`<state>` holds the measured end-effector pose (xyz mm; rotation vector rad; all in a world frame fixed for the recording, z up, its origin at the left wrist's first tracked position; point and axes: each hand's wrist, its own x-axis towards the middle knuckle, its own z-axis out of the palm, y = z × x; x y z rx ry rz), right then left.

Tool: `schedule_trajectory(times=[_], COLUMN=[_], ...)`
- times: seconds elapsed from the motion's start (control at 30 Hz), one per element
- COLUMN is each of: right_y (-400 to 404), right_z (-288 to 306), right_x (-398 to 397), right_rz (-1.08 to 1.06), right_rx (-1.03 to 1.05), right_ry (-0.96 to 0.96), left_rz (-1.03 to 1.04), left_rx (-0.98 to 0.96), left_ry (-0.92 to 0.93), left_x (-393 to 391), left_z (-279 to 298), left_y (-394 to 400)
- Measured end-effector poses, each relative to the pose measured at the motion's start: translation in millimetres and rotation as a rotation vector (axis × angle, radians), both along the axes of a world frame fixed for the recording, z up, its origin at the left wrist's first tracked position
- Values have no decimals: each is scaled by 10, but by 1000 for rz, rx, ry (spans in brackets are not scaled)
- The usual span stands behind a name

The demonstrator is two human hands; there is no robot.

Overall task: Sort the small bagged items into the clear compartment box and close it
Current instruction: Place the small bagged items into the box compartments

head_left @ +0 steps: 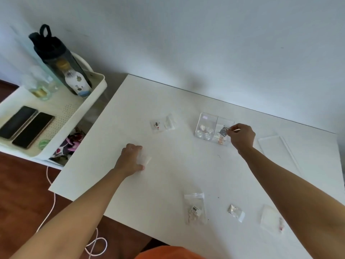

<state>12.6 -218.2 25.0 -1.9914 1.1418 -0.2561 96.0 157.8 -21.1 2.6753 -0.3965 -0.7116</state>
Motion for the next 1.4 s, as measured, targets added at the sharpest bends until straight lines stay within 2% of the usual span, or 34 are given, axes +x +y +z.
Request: schedule_trajectory(times=[0.5,0.73,0.9,1.1,1.3,1.4], right_y=[-35,12,55,65,220,284], right_z=[-147,-37,-113,-219,-318,-381], right_x=[-18,-426,-1019,-1679,-2018,-2099], right_rz=[55,208,426,529,659,649], right_rx=[-58,-58,56,139,54,-11], right_ry=[57,58,256,399,484,477], left_rz=[-12,-89,-109,-162,-222,-267], left_rx=[-102,-128,-198,-277,-404,-466], left_ry=[101,55,1,-80,-15,-5], left_x=[56,185,273,291,154,58], left_z=[90,138,252,428,600,641], left_y=[-158,-405,-744,-1361,-2029,-2325])
